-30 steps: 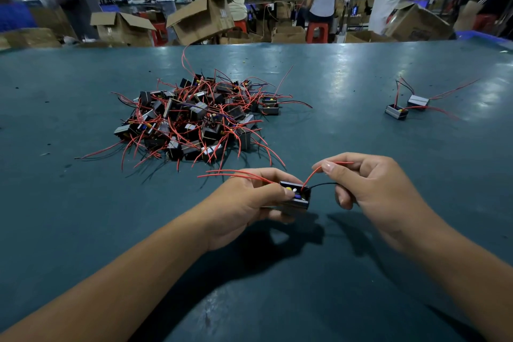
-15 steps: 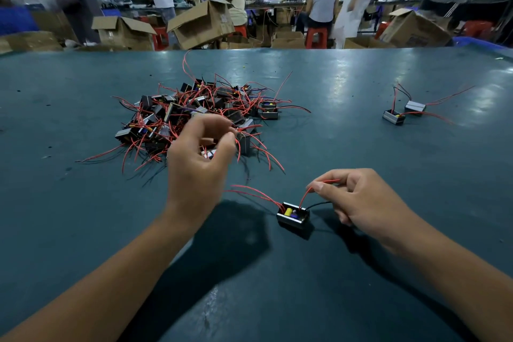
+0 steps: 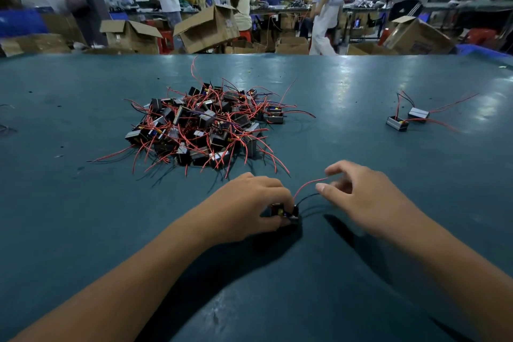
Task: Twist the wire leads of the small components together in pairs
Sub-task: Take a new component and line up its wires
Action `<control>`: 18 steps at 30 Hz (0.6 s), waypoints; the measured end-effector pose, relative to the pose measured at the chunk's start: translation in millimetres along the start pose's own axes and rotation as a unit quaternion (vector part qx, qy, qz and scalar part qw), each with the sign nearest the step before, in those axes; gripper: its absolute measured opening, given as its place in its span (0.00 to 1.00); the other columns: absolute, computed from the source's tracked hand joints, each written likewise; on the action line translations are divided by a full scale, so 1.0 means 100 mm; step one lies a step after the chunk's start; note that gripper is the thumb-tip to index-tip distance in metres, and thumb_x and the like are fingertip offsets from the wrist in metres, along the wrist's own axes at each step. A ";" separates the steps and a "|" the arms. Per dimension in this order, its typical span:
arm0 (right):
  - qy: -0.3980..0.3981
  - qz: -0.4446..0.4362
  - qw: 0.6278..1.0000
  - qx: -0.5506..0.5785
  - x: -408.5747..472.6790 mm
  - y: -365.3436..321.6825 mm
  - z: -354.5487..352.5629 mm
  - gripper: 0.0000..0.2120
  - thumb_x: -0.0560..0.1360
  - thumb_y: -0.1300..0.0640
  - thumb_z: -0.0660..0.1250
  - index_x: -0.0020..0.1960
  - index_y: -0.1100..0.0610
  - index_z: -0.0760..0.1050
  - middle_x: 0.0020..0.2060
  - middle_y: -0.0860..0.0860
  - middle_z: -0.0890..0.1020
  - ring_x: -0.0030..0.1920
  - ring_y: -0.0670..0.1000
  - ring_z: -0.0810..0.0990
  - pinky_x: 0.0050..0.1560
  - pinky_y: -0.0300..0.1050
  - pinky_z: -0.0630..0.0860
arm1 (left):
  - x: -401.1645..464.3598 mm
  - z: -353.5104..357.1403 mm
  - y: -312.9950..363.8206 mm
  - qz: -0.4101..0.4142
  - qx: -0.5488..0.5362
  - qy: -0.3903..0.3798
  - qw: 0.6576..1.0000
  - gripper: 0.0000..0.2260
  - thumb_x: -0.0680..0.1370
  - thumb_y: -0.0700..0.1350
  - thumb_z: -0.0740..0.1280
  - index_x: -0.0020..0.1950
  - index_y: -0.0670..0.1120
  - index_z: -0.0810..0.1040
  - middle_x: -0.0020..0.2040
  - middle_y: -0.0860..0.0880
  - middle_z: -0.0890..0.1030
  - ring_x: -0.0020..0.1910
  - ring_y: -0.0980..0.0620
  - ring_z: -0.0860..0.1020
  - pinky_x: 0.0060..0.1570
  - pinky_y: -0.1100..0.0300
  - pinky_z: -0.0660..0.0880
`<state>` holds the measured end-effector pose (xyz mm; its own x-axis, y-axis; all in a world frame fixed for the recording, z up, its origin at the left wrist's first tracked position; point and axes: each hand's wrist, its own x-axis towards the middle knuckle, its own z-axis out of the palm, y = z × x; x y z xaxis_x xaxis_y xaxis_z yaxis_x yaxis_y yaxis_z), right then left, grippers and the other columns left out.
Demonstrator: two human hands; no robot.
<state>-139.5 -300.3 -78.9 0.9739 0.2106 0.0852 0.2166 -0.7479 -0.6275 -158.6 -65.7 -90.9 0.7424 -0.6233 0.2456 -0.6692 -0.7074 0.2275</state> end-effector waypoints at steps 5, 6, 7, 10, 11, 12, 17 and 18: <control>0.051 -0.014 0.994 0.099 0.21 -0.31 -0.02 0.10 0.75 0.48 0.70 0.54 0.51 0.78 0.49 0.45 0.83 0.51 0.45 0.81 0.52 0.38 0.74 | -0.02 -0.08 -0.12 -0.033 0.021 -0.002 0.999 0.08 0.78 0.53 0.70 0.54 0.53 0.80 0.50 0.55 0.79 0.49 0.52 0.77 0.51 0.54 0.73; 0.042 -0.005 0.985 0.167 0.26 -0.40 0.03 0.07 0.75 0.50 0.70 0.51 0.52 0.80 0.46 0.46 0.84 0.49 0.47 0.82 0.51 0.40 0.76 | -0.03 -0.10 -0.14 -0.037 0.016 -0.004 0.999 0.08 0.78 0.54 0.70 0.53 0.53 0.80 0.49 0.55 0.78 0.48 0.52 0.77 0.48 0.53 0.74; 0.034 0.007 0.973 0.229 0.32 -0.48 0.09 0.06 0.76 0.51 0.70 0.48 0.53 0.80 0.44 0.49 0.84 0.48 0.49 0.82 0.51 0.44 0.77 | -0.04 -0.11 -0.15 -0.039 0.011 -0.007 0.999 0.08 0.78 0.55 0.69 0.53 0.53 0.80 0.49 0.55 0.78 0.47 0.53 0.76 0.47 0.53 0.75; 0.059 0.041 0.958 0.278 0.54 -0.65 0.26 0.05 0.76 0.54 0.69 0.44 0.55 0.81 0.38 0.51 0.83 0.40 0.50 0.77 0.41 0.44 0.76 | -0.06 -0.13 -0.17 -0.042 -0.004 -0.010 0.999 0.08 0.79 0.55 0.68 0.53 0.53 0.80 0.49 0.54 0.77 0.46 0.54 0.76 0.46 0.54 0.75; 0.073 0.037 0.965 0.250 0.64 -0.70 0.30 0.05 0.76 0.55 0.68 0.43 0.55 0.81 0.36 0.49 0.81 0.37 0.49 0.76 0.37 0.42 0.74 | -0.06 -0.13 -0.18 -0.041 -0.004 -0.008 0.999 0.08 0.79 0.55 0.68 0.52 0.52 0.80 0.49 0.53 0.77 0.45 0.53 0.76 0.45 0.54 0.75; 0.084 0.022 0.974 0.210 0.74 -0.74 0.32 0.06 0.76 0.55 0.68 0.43 0.55 0.81 0.34 0.48 0.80 0.36 0.49 0.76 0.35 0.42 0.73 | -0.06 -0.14 -0.20 -0.038 0.000 -0.004 0.999 0.08 0.79 0.55 0.68 0.52 0.51 0.80 0.49 0.53 0.77 0.45 0.53 0.75 0.45 0.54 0.75; 0.054 -0.090 0.994 0.018 1.39 -1.05 0.37 0.08 0.77 0.60 0.63 0.48 0.57 0.81 0.42 0.49 0.83 0.46 0.51 0.79 0.44 0.41 0.71 | -0.08 -0.18 -0.28 -0.037 0.025 0.005 0.999 0.07 0.79 0.53 0.68 0.49 0.50 0.78 0.47 0.53 0.76 0.43 0.52 0.74 0.41 0.56 0.73; 0.040 -0.102 0.994 -0.023 1.52 -1.10 0.41 0.09 0.77 0.62 0.63 0.51 0.58 0.81 0.48 0.52 0.84 0.50 0.53 0.79 0.48 0.41 0.72 | -0.09 -0.18 -0.29 -0.042 0.028 0.006 0.999 0.07 0.79 0.52 0.68 0.49 0.50 0.78 0.47 0.53 0.75 0.43 0.53 0.73 0.41 0.57 0.73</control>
<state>-17.6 -160.6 -28.4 0.9112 0.3118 0.2692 0.4113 -0.7228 -0.5554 -146.2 -33.9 -82.6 0.7946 -0.5580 0.2391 -0.6023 -0.7742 0.1947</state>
